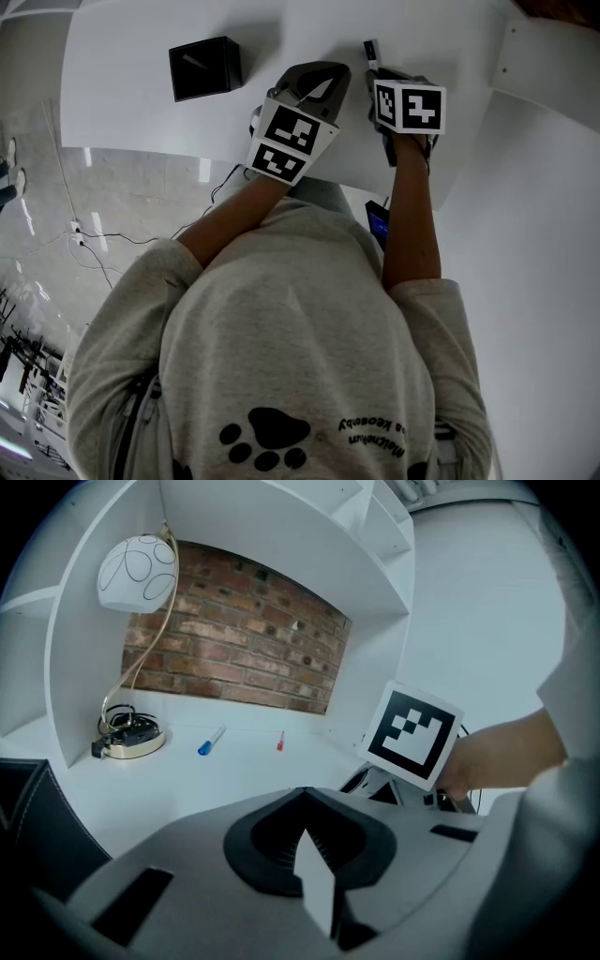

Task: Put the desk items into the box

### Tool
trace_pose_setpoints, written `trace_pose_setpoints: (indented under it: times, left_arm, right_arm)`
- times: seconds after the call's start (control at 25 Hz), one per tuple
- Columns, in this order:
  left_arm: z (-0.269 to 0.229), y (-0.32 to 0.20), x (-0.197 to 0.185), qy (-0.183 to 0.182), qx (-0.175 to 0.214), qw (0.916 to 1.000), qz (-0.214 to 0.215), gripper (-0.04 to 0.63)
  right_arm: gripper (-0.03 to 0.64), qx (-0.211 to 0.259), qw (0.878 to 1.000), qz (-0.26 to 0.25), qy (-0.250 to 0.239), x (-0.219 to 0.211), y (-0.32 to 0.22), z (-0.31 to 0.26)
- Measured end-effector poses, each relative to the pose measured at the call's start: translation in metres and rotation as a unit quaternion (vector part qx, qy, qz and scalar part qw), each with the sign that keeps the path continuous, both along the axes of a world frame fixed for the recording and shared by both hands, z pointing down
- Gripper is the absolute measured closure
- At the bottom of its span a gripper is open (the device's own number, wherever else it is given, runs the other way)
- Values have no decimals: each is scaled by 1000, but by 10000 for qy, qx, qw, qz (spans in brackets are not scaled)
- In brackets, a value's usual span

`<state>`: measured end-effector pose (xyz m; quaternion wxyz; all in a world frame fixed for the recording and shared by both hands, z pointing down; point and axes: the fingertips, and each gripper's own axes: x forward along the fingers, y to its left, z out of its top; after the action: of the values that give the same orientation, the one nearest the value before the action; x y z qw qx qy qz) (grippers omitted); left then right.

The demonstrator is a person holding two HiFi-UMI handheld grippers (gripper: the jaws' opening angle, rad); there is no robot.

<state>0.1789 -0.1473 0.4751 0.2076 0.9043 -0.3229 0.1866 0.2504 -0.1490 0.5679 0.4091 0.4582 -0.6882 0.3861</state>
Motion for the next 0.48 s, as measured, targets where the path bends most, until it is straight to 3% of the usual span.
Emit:
trace_pose_setpoints:
  times: [0.48]
  left_arm:
    - [-30,18,-8,-53,134,9998,143,591]
  right_arm:
    - [543,1123,9922,498,-195,-14,9,-53]
